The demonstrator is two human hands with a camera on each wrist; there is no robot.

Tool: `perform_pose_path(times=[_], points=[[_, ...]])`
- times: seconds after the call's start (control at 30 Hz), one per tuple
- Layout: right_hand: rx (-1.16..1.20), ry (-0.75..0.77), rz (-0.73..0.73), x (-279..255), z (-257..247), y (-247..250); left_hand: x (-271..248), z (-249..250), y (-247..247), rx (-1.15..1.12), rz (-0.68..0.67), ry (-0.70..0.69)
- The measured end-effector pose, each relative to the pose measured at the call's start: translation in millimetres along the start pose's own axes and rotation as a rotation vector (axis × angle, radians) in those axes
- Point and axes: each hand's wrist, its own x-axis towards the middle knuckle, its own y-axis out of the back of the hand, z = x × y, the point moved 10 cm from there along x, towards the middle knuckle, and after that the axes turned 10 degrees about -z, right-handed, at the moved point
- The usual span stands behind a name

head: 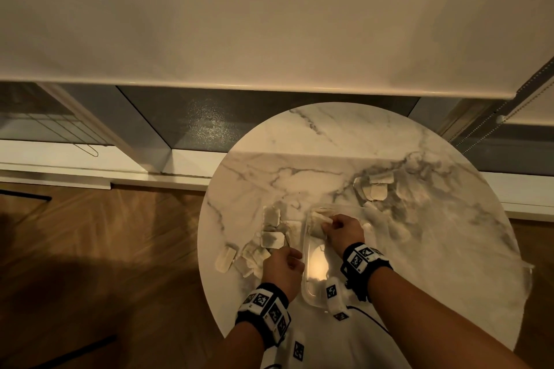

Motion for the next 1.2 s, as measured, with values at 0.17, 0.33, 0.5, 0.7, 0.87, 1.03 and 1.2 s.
perform_pose_path(times=[0.17,0.33,0.5,0.7,0.87,1.03,1.2], points=[[0.031,0.006,0.028,-1,-1,3,-1,-6,-2,-0.057,-0.006,0.039],[0.100,-0.001,0.060,-3,-2,9,-2,-11,-2,-0.105,0.000,0.062],[0.187,-0.057,0.089,-6,7,15,-1,-14,-4,-0.127,-0.025,0.081],[0.266,-0.050,0.101,-19,-2,19,-2,-16,-2,-0.130,0.000,0.070],[0.281,-0.005,0.080,-35,-14,13,-5,-17,18,-0.127,0.103,0.061],[0.207,0.024,-0.027,-44,-31,-6,11,13,36,0.215,0.158,-0.197],[0.113,-0.035,-0.120,-48,-26,-27,31,26,21,0.641,0.047,-0.210]])
